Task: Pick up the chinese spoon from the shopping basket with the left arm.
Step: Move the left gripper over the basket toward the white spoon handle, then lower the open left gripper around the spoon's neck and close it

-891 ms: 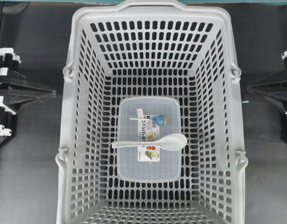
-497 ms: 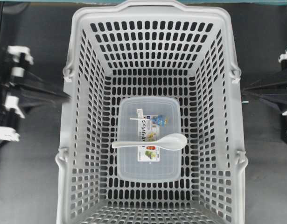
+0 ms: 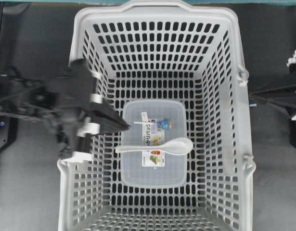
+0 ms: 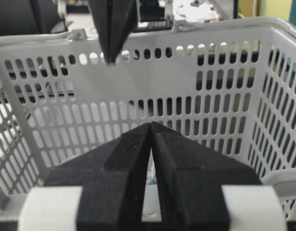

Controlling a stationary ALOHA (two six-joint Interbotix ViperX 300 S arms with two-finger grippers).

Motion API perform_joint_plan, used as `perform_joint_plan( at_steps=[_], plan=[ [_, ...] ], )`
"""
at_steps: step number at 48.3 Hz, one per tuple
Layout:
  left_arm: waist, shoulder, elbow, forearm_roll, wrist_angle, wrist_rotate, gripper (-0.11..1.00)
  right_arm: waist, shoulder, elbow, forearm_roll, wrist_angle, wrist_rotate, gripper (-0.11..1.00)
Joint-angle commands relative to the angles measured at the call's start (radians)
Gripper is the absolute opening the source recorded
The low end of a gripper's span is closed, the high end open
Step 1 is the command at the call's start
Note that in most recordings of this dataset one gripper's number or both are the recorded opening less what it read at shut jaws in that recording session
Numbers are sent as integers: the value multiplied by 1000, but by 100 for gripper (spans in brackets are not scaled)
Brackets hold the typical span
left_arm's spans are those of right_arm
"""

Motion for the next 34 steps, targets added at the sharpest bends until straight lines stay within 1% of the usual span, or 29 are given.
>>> perform_joint_plan(
  at_steps=[1,7,11,17,21,26,27,29,32,34],
  plan=[
    [-5,67,-107,3,110,0,0,0,3,-9,2,-9,2,5],
    [-12,132,-176,5,183,9,0,0,2,-11,3,-12,2,19],
    [-21,164,-204,3,193,9,0,2,0,-11,3,-12,2,35],
    [-35,213,-224,3,216,-2,0,2,-3,-11,2,-14,2,53],
    [-46,238,-233,3,230,-3,0,2,-8,-11,3,-14,2,60],
    [-48,261,-238,3,242,-5,1,3,-17,-11,3,-14,0,60],
    [-49,264,-238,3,247,-5,4,3,-18,-12,3,-14,0,60],
    [-48,275,-236,3,252,-5,12,3,-21,-12,3,-14,0,60],
    [-48,291,-238,3,253,-6,30,3,-21,-11,3,-14,0,60],
    [-49,307,-239,3,253,-3,43,3,-21,-12,2,-14,0,60]
  ],
)
